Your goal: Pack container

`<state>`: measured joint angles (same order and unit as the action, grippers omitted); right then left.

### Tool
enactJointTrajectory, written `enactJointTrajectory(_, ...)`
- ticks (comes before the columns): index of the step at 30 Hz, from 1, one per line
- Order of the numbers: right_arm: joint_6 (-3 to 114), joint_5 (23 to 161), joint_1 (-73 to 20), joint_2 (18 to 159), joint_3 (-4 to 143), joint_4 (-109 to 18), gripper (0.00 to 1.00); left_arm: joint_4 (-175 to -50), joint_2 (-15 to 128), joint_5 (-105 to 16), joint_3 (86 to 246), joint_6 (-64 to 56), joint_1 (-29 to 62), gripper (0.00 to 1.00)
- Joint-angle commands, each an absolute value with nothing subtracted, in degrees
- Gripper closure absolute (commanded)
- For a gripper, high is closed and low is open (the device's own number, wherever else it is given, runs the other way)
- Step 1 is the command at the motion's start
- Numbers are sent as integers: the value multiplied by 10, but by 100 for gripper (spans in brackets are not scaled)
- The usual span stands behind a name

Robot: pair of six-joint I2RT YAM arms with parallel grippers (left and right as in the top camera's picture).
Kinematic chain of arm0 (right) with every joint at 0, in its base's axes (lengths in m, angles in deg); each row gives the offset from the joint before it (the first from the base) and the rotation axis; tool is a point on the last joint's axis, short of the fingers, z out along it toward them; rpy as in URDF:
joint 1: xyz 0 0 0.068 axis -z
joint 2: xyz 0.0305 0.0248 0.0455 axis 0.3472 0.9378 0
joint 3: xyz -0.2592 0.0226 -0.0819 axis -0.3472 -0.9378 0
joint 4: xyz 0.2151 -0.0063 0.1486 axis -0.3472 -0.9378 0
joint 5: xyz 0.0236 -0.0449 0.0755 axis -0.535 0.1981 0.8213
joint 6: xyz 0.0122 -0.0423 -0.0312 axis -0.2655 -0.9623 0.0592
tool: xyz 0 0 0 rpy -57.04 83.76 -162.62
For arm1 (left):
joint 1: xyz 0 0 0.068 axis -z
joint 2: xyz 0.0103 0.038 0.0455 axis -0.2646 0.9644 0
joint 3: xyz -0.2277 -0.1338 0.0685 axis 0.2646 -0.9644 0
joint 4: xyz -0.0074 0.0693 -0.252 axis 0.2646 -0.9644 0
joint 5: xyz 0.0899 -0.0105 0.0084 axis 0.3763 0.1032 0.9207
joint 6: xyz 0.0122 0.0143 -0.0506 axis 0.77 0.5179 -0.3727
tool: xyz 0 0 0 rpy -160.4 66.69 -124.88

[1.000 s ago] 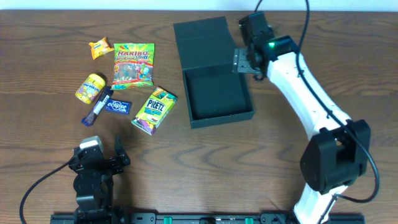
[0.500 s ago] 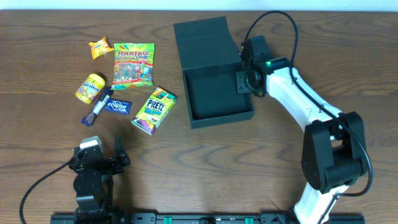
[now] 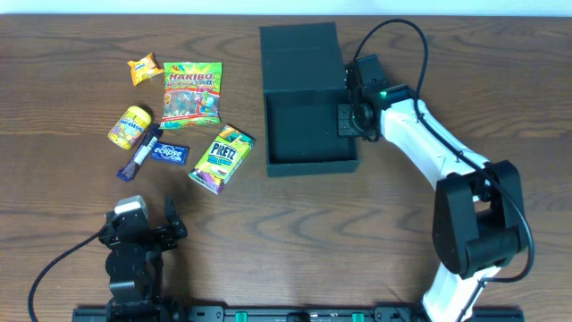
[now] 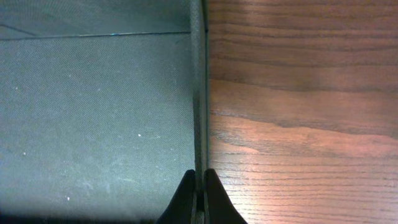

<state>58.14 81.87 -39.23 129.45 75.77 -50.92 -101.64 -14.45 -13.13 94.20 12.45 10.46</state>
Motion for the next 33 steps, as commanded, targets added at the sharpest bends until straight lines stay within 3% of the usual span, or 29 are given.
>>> enactJointTrajectory(1, 610, 826, -411, 1298, 756, -509, 99, -1019, -148, -126, 931, 131, 101, 5)
enactJointTrajectory(14, 608, 813, -424, 1298, 756, -519, 98, -1019, -148, -126, 931, 130, 101, 5)
enactJointTrajectory(15, 608, 813, -424, 1298, 756, -520, 71, -1019, -148, -126, 931, 130, 101, 5)
enactJointTrajectory(16, 608, 813, -424, 1298, 756, -520, 33, -1019, -148, -126, 931, 130, 101, 5)
enactJointTrajectory(17, 608, 813, -424, 1298, 756, -521, 6, -1019, -148, -126, 931, 130, 101, 5)
enactJointTrajectory(18, 608, 814, -424, 1297, 756, -521, 1, -1019, -148, -126, 931, 130, 101, 5)
enactJointTrajectory(27, 598, 815, -410, 1236, 799, -583, 1, -1019, -148, -126, 931, 130, 101, 5)
enactJointTrajectory(33, 558, 815, -387, 1115, 806, -612, 1, -1019, -148, -126, 931, 130, 101, 5)
